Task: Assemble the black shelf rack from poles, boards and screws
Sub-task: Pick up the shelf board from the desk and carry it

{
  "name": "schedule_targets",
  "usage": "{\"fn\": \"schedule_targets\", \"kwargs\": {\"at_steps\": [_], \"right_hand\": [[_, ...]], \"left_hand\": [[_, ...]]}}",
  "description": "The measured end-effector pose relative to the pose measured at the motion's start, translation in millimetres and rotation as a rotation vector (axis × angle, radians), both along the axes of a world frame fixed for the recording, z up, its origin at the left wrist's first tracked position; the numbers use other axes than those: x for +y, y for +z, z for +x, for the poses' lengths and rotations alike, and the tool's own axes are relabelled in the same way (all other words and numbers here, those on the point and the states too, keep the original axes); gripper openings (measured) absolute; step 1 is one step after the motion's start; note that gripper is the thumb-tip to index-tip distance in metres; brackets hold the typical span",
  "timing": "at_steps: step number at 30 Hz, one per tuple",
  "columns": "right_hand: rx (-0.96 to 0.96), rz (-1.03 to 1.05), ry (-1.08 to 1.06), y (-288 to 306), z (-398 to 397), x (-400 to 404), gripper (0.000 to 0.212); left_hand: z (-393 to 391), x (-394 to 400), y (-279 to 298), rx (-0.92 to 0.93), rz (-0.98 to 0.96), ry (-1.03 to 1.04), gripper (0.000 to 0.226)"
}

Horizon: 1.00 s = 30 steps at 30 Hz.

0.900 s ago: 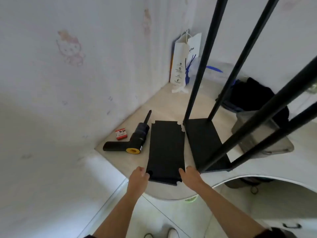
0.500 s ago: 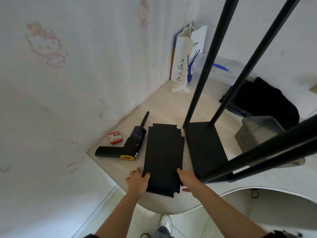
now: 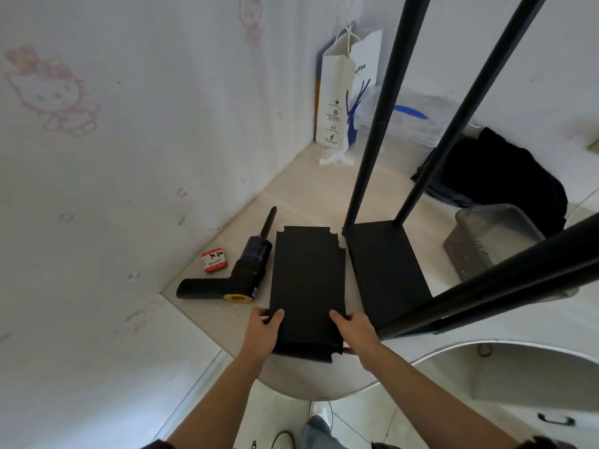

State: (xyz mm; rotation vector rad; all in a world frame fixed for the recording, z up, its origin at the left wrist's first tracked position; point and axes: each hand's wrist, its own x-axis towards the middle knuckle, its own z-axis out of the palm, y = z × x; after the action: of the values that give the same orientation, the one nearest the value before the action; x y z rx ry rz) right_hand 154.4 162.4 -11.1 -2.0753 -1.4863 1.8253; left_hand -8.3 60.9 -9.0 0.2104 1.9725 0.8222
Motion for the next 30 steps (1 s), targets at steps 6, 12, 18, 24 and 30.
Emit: {"fn": "schedule_targets", "kwargs": {"at_steps": [6,12,18,24,30], "right_hand": [[0.113,0.048,-0.118,8.7,-0.9,-10.5,0.019],[0.135,0.118,-0.197,12.8,1.3,-40.6,0.024],[0.187,0.163,-0.345,21.7,15.2,-99.1,0.025],[0.277,0.128,-0.462,42.5,38.6,-168.7,0.021],[0.346,0.083,-0.550,50.9,70.9,-236.1,0.030]], "left_hand": [[-10.7,-6.3,10.6,-0.239,0.197,0.162,0.051],[-14.1,-27.1,15.1,-0.357,0.257,0.111,0.055],[-27.4,-66.8,19.6,-0.497,0.242,0.026,0.071],[-25.1,-110.1,29.9,-0.545,0.126,-0.168,0.056],[-6.8,-150.5,38.7,-0.529,0.048,-0.340,0.047]]}}
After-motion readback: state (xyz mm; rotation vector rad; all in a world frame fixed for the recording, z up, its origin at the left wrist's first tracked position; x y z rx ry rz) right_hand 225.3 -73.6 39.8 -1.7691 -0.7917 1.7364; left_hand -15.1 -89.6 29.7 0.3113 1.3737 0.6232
